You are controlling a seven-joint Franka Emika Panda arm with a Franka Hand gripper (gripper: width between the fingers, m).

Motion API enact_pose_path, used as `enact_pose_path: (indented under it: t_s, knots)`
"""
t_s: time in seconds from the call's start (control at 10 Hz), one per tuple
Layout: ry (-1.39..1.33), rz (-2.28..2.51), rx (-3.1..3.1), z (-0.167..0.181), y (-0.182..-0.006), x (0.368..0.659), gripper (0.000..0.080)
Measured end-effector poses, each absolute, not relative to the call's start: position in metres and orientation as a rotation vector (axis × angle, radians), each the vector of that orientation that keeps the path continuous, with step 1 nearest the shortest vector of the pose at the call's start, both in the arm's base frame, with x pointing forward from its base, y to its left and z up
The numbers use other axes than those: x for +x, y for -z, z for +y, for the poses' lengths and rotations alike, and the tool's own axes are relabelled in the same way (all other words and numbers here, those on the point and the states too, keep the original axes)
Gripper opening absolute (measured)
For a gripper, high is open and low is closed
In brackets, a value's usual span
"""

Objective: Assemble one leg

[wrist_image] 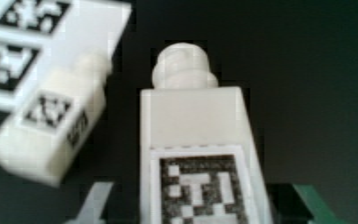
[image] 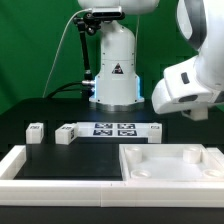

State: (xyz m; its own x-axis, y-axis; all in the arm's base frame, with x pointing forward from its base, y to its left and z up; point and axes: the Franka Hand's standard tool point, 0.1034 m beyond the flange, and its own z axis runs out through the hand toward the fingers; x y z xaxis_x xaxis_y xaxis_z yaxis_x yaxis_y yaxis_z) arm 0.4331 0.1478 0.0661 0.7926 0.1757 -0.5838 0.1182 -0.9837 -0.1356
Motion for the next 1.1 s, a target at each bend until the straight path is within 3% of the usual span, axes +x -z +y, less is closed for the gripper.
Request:
enact_pose_path:
  t_s: [0.2, 0.6, 0.7, 0.9, 1.1]
  knots:
    - [-0.552, -0.288, -2.961, 0.136, -0.06, 0.461, 0.0291]
    - [0.265, -0.19, -3.031, 0.104, -0.099, 0.477, 0.0291]
    - [0.476, -0.196, -3.005, 0.102, -0.099, 0.477, 0.0291]
    - [0.469, -0.199, -3.006, 0.103, -0.09, 0.468, 0.0291]
    - [0.516, -0.244, -2.99, 0.108, -0.091, 0.487, 0.0291]
